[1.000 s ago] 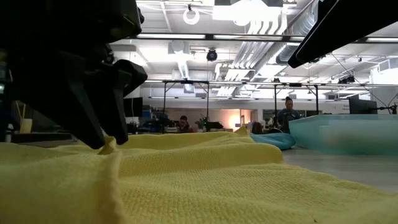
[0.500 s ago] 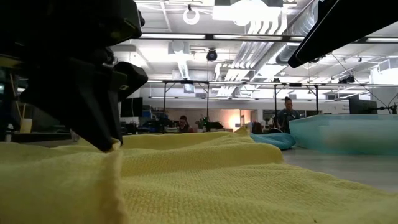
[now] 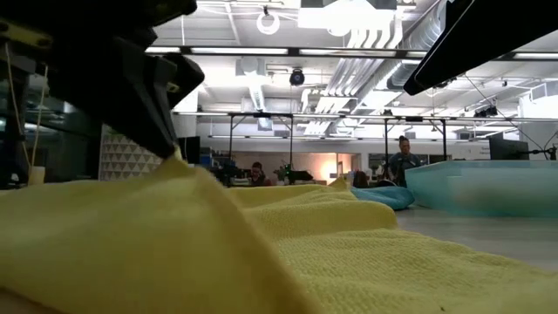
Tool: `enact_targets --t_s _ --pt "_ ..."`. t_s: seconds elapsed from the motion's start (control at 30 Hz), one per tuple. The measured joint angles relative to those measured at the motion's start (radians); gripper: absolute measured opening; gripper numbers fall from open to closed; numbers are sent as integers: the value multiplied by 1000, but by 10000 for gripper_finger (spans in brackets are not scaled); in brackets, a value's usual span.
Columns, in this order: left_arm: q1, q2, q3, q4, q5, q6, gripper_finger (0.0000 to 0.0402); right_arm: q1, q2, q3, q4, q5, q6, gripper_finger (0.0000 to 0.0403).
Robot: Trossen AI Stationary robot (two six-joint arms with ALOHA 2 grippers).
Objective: Fold microfiber towels
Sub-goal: Fold the yellow microfiber cloth
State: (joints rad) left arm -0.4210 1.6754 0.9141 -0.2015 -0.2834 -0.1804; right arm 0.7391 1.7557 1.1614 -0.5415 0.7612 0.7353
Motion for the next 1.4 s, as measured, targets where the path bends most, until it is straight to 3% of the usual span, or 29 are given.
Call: enact_targets --t_s 0.77,1.4 --pt "-1 -50 0 -26 -96 -112 0 0 0 0 -3 0 16 248" --pt "-1 -49 0 17 -87 -114 0 0 0 0 -3 0 16 248"
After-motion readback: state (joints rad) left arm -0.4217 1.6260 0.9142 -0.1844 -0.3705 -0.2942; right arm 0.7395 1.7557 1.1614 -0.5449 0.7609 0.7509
